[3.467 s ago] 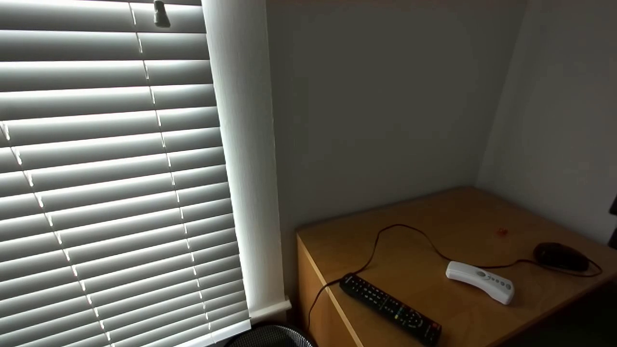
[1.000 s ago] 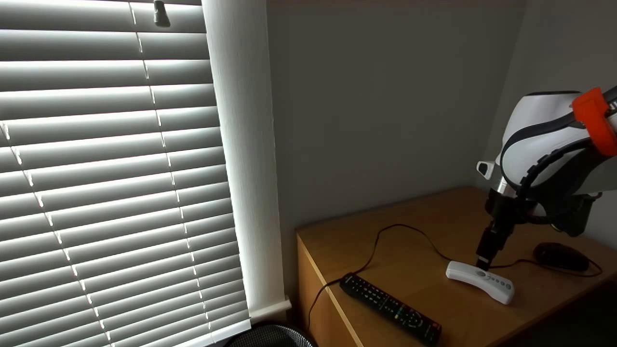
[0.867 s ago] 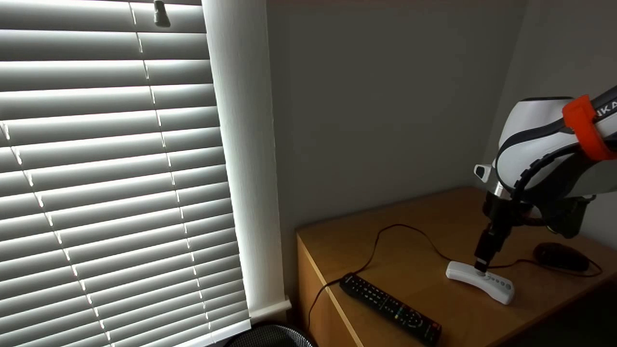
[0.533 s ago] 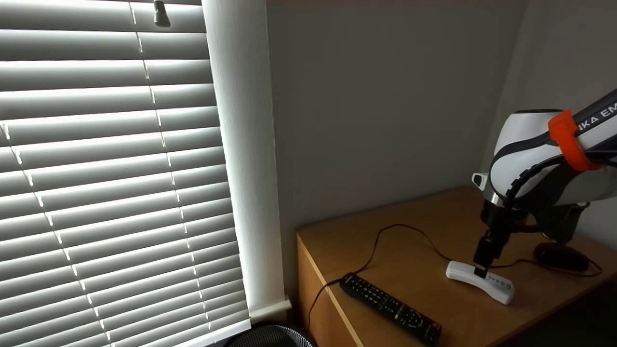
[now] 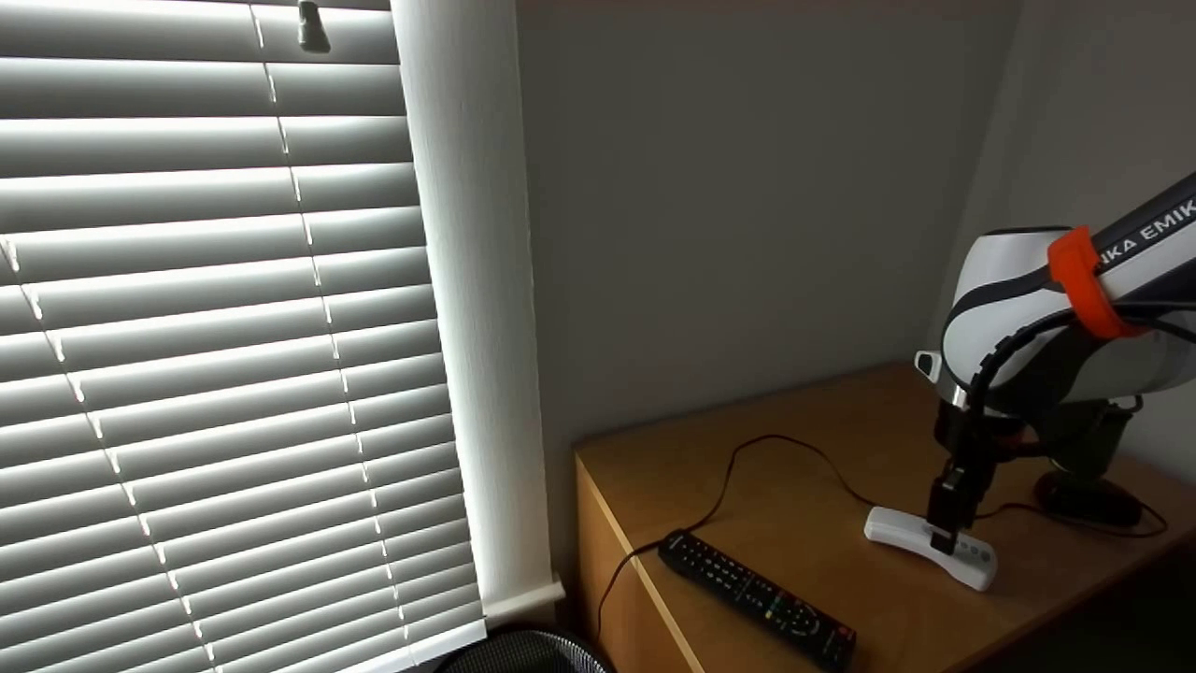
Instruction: Pick up the white remote and move it to the right side of the cable on the brown surface
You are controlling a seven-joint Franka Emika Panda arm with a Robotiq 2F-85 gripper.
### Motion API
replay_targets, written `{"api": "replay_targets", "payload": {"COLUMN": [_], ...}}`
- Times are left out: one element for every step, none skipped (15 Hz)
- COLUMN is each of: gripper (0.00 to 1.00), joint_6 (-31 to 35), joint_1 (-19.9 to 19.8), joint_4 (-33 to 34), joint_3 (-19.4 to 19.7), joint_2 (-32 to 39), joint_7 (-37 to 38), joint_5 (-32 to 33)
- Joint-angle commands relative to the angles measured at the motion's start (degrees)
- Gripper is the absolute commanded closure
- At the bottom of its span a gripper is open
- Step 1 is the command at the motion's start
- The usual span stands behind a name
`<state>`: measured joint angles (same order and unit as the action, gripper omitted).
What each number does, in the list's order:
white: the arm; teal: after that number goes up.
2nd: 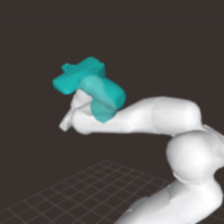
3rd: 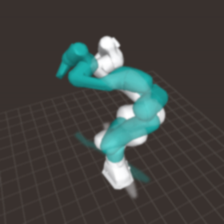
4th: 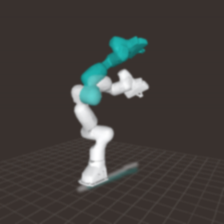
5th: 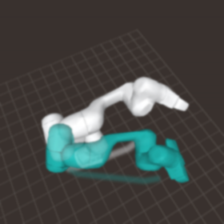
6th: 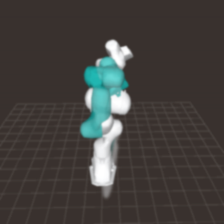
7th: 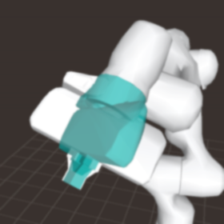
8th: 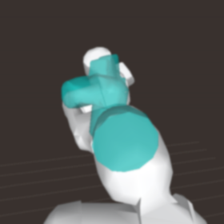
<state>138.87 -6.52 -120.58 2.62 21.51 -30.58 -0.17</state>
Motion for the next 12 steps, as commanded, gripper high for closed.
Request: {"api": "replay_targets", "payload": {"gripper": [0.29,0.25,0.27,0.26,0.26,0.26,0.28,0.30,0.33,0.34,0.34,0.34], "joint_6": [-2.60,-2.75,-2.93,-2.84,-2.92,-2.83,-2.26,-2.09,-1.75,-1.24,-0.78,-0.69], "joint_1": [-1.11,-1.21,-1.30,-1.48,-1.65,-1.79,-1.95,-2.05,-2.08,-2.02,-1.89,-1.82], "joint_4": [1.44,1.62,1.81,2.04,2.25,2.39,2.45,2.61,2.76,2.91,2.96,3.02], "joint_3": [-1.10,-1.25,-1.37,-1.59,-1.83,-2.03,-2.27,-2.46,-2.51,-2.44,-2.31,-2.22], "joint_2": [1.03,1.23,1.41,1.72,2.03,2.36,2.67,2.94,3.15,3.24,3.25,3.27], "joint_7": [0.90,0.59,0.43,0.01,-0.25,-0.61,-1.08,-1.35,-1.50,-1.60,-1.79,-1.84], "joint_5": [1.06,0.85,0.68,0.47,0.29,0.28,0.36,0.38,0.70,1.10,1.63,1.99]}}
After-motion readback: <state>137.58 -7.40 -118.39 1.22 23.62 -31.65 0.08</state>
